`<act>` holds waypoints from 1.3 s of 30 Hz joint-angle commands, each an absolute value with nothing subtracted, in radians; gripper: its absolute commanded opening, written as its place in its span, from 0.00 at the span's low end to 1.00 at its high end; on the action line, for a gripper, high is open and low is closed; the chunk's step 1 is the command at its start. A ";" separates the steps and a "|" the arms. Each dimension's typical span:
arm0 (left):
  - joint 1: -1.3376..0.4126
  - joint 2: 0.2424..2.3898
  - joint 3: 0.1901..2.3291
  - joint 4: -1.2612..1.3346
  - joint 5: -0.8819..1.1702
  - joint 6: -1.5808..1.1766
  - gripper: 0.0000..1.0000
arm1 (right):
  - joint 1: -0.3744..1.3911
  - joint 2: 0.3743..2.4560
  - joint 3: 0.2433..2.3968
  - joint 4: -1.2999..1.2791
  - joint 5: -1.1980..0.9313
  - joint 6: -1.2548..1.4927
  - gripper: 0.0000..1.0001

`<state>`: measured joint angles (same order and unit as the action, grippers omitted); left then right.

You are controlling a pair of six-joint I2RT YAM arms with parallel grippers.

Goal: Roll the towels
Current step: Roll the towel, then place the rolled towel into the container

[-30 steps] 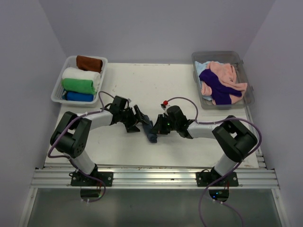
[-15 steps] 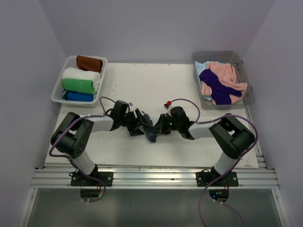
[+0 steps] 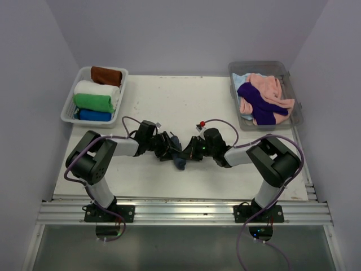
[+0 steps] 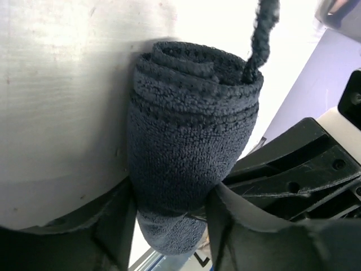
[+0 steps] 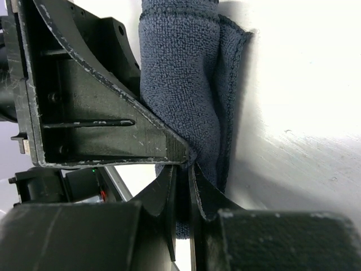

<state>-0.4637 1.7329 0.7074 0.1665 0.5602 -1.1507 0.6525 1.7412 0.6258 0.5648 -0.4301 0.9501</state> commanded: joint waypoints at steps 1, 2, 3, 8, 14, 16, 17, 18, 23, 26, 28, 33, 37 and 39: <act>-0.472 1.753 0.764 0.183 0.538 -1.152 0.49 | 0.646 1.756 0.615 0.634 -0.453 0.973 0.00; -0.472 1.758 0.776 0.140 0.528 -1.132 0.42 | 0.644 1.759 0.617 0.630 -0.456 0.968 0.02; -0.472 1.759 0.802 0.115 0.516 -1.121 0.39 | 0.644 1.759 0.620 0.611 -0.459 0.962 0.10; -0.466 1.776 0.851 0.057 0.514 -1.080 0.24 | 0.617 1.700 0.673 0.462 -0.450 0.858 0.60; -0.454 1.760 0.925 -0.057 0.491 -1.039 0.18 | 0.592 1.419 0.733 0.100 -0.256 0.660 0.71; -0.449 1.743 0.945 -0.077 0.495 -1.032 0.15 | 0.581 1.328 0.736 0.005 -0.161 0.631 0.71; -0.442 1.737 0.963 -0.092 0.499 -1.025 0.14 | 0.568 1.303 0.735 -0.026 -0.132 0.611 0.71; -0.436 1.729 0.972 -0.103 0.500 -1.020 0.14 | 0.560 1.277 0.729 -0.069 -0.079 0.604 0.71; -0.359 1.609 1.049 -0.211 0.479 -0.973 0.09 | 0.534 1.184 0.716 -0.146 0.018 0.575 0.71; -0.263 1.499 1.141 -0.329 0.436 -0.930 0.09 | 0.534 1.178 0.712 -0.155 0.023 0.584 0.71; -0.204 1.444 1.201 -0.398 0.399 -0.899 0.09 | 0.534 1.183 0.710 -0.144 0.017 0.586 0.71; 0.009 1.410 1.371 -0.523 0.393 -0.838 0.09 | 0.532 1.209 0.733 -0.149 0.006 0.581 0.71; 0.164 1.459 1.451 -0.514 0.445 -0.851 0.09 | 0.534 1.226 0.747 -0.150 0.005 0.574 0.71; 0.213 1.498 1.497 -0.486 0.445 -0.873 0.09 | 0.534 1.239 0.752 -0.149 -0.026 0.574 0.71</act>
